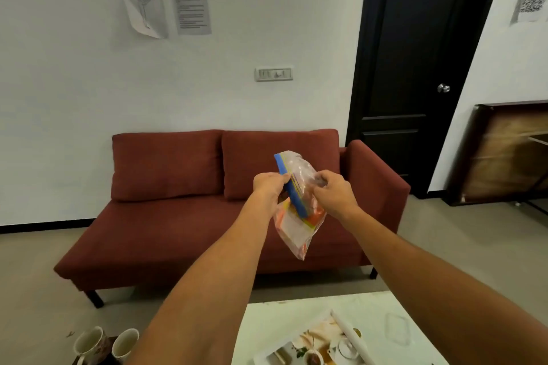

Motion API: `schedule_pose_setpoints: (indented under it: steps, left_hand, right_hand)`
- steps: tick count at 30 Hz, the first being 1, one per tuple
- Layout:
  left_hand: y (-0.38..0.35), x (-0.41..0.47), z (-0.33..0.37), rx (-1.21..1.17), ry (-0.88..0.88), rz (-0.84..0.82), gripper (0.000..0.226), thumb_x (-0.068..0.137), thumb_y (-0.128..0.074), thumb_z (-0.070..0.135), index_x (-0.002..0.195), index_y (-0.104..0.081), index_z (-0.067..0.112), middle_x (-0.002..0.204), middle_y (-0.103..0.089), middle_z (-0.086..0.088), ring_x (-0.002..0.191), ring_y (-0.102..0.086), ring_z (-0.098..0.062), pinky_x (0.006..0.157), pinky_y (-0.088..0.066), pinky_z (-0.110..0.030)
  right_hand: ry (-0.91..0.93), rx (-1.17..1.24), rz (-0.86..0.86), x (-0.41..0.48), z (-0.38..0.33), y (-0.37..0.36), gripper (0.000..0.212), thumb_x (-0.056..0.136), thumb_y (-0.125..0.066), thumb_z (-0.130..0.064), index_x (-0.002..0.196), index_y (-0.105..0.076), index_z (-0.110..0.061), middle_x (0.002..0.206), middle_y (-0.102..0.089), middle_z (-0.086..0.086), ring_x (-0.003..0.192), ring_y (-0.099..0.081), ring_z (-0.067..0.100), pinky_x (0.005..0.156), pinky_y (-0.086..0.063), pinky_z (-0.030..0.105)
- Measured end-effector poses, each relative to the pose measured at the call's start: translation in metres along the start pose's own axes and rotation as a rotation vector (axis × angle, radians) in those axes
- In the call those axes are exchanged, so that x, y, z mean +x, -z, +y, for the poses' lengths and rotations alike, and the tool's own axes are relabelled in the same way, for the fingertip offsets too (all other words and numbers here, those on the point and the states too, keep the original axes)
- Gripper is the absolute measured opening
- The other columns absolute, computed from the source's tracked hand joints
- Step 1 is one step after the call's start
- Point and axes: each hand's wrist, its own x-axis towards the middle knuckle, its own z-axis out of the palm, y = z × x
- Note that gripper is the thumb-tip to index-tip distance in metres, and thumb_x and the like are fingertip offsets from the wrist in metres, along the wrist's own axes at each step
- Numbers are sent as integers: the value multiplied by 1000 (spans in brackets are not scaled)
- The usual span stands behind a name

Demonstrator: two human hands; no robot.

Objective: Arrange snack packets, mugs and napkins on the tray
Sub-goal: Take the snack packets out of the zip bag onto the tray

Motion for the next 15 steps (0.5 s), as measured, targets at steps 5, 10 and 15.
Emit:
schedule_pose_setpoints:
  steps: [5,10,15]
  left_hand:
    - [-4,0,-9,38,-60,-13,21,85,-79,4,104,-71,2,93,-69,-12,74,-66,-20,59,-52,-28]
    - [-10,-3,-17,63,-17,7,17,79,-83,3,94,-74,4,85,-72,-12,78,-70,-23,70,-58,-33]
    - [-30,-12,-13,136,-108,45,32,87,-68,2,59,-63,15,59,-62,-4,55,-59,-15,45,-46,-21]
  right_hand:
    - [-4,-43,-42,-6,15,-15,31,87,-65,-32,116,-64,-21,94,-65,-9,93,-64,13,83,-55,34]
    - [-21,89,-47,-4,5,-23,36,88,-57,-59,107,-63,-29,99,-66,-12,96,-65,13,87,-57,42]
    - [-128,162,-43,13,-10,-14,54,80,-58,-72,94,-70,-22,95,-73,0,91,-69,21,85,-58,44]
